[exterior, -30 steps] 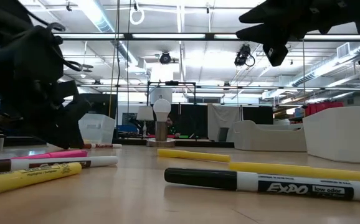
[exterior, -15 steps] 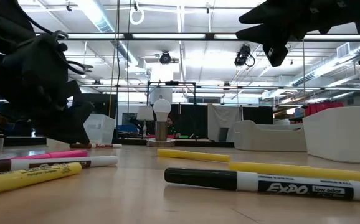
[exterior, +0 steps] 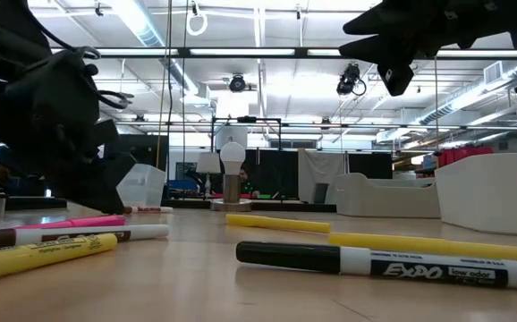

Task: Pick & Place Markers
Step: Put the light brown marker pen into the gray bin

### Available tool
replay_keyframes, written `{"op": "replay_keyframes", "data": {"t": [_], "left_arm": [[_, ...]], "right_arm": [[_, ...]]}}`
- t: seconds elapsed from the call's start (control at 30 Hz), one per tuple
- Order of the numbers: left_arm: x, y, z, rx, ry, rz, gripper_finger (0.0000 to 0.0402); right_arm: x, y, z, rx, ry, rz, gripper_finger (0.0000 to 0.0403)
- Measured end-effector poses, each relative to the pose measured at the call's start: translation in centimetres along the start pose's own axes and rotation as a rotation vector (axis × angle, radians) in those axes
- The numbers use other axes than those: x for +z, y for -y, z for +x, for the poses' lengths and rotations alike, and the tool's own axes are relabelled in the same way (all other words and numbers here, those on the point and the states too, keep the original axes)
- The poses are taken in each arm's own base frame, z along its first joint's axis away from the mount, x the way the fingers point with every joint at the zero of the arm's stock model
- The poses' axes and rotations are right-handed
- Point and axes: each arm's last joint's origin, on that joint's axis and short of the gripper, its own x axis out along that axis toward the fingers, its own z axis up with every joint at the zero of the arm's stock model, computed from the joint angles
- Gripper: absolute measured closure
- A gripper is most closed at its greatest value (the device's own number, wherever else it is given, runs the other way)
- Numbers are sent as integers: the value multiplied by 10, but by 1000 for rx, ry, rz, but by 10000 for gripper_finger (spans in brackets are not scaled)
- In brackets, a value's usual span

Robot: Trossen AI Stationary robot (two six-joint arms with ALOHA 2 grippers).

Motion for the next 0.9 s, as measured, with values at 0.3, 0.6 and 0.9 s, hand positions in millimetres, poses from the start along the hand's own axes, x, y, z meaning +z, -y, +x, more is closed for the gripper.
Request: {"op": "replay_keyframes", "data": {"t": [0.3,0.6,0.9], "left_arm": [[-9,3,3,-3,29,19,319],[-14,5,-3,-44,28,86,364],[-13,33,-18,-187,-21,202,364]], "right_arm": [[0,0,0,-1,-1,0,277],[0,0,0,-1,-4,-1,277],[-10,4,8,-24,-48,-25,277]]}}
